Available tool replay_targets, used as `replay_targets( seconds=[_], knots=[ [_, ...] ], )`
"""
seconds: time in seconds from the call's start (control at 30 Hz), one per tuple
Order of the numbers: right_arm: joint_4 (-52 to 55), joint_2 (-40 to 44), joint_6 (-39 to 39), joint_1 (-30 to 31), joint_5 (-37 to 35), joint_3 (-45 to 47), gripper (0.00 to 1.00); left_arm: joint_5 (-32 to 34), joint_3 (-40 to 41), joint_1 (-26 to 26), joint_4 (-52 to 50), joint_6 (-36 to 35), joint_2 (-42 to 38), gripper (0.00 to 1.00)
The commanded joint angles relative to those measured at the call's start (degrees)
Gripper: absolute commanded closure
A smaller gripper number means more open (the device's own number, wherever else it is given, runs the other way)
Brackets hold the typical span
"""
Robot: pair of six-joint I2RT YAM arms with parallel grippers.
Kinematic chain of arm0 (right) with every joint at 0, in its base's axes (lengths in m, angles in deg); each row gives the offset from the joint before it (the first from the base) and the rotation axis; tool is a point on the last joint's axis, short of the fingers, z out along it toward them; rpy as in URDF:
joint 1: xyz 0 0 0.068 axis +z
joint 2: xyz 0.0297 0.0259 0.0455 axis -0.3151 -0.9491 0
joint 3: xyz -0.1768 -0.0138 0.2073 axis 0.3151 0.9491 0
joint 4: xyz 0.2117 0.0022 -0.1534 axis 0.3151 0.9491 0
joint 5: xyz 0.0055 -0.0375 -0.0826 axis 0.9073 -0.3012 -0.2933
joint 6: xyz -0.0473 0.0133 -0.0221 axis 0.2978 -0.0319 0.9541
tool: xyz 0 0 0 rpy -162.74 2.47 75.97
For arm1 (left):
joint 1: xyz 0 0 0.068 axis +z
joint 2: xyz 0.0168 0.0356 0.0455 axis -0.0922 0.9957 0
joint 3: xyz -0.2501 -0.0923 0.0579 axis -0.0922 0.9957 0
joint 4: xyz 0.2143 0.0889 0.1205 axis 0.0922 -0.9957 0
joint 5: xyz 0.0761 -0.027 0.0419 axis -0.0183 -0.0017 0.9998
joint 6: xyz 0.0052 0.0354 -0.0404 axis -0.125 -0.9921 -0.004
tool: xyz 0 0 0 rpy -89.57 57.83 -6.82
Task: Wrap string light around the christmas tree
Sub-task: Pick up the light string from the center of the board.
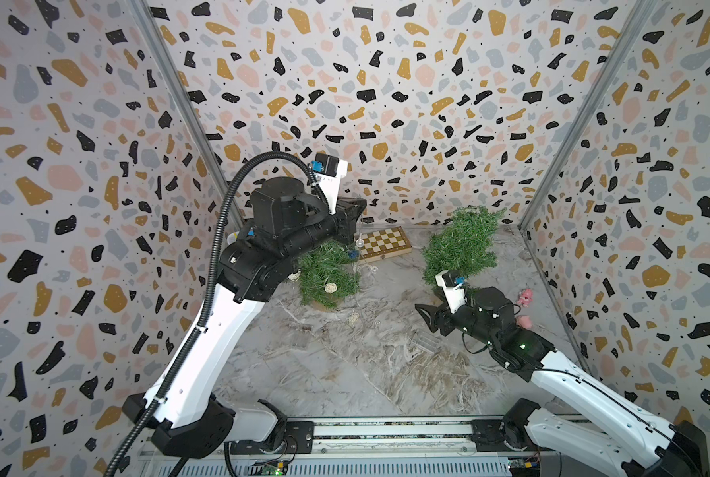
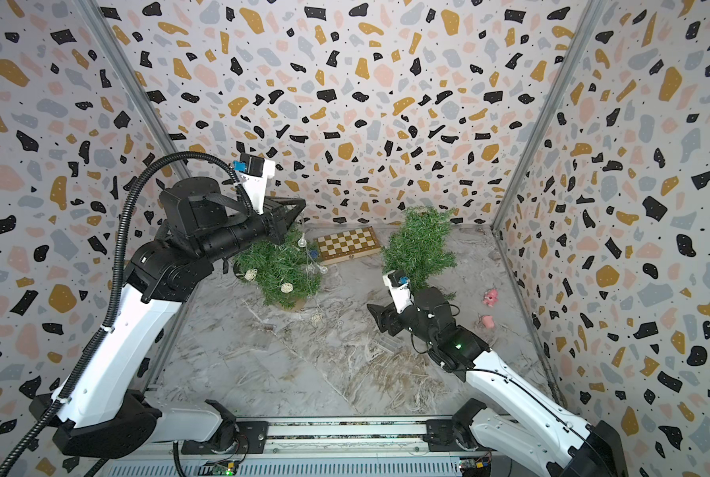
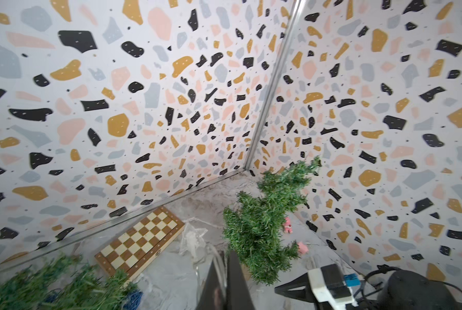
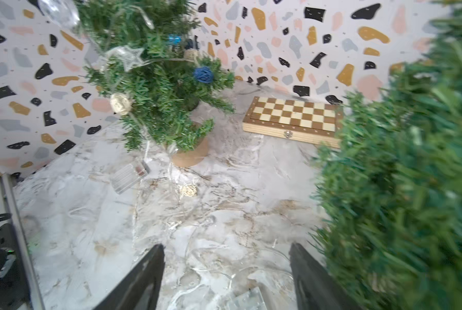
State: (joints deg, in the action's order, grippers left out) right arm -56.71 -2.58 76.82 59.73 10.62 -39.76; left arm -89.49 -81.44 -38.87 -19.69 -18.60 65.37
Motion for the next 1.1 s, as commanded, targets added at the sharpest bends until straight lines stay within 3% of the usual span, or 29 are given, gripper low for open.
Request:
replay_targets(
  seconds=[0.0, 0.07, 0.27, 0.43, 0.53, 0.57, 0.63, 0.73, 0.8, 1.07],
  knots=[
    [-9.00, -5.79, -2.54, 3.19, 1.96, -3.71, 0.19, -2.97, -3.08, -1.28, -0.30, -1.32, 1.00, 1.00],
    [-13.75, -10.38, -2.63, 4.26, 2.07, -4.98, 0.12, -2.81, -4.28, -1.57, -0.93, -1.81, 1.18, 1.00],
    [-21.89, -23.59, -2.67, 5.70, 3.23, -12.57, 0.15, -2.82, -4.72, -2.06, -1.31, -1.82, 0.85, 1.00],
    [-30.26, -31.04, -6.08, 2.82, -4.39, -13.36, 0.34, -2.12, -3.17, -2.10, -0.85, -2.46, 0.10, 1.00],
    [-35.30, -33.38, -4.08, 2.41, -3.42, -12.65, 0.57, -0.45, -1.43, -2.10, -0.70, -3.12, 0.26, 1.00],
    [-34.98, -33.36, -3.79, 2.41, -3.55, -12.66, 0.69, 0.15, -0.74, -2.10, -0.69, -3.34, 0.39, 1.00],
    [-33.88, -31.15, -3.07, 2.41, -4.81, -11.77, 0.84, 2.03, 0.64, -2.03, -0.77, -4.06, 0.34, 1.00],
    [-31.44, -25.78, -2.33, 1.39, -6.23, -10.02, 0.96, 3.18, 2.61, -1.08, -0.08, -4.24, 0.19, 1.00],
    [-28.87, -22.87, -0.87, 1.16, -6.35, -10.32, 1.00, 2.55, 4.19, -0.29, 1.15, -3.38, 0.24, 1.00],
    [-16.32, -15.81, 1.76, -1.41, -3.24, -17.93, 1.00, -0.95, 14.55, 0.27, 4.92, -3.27, -0.91, 1.00]
  ],
)
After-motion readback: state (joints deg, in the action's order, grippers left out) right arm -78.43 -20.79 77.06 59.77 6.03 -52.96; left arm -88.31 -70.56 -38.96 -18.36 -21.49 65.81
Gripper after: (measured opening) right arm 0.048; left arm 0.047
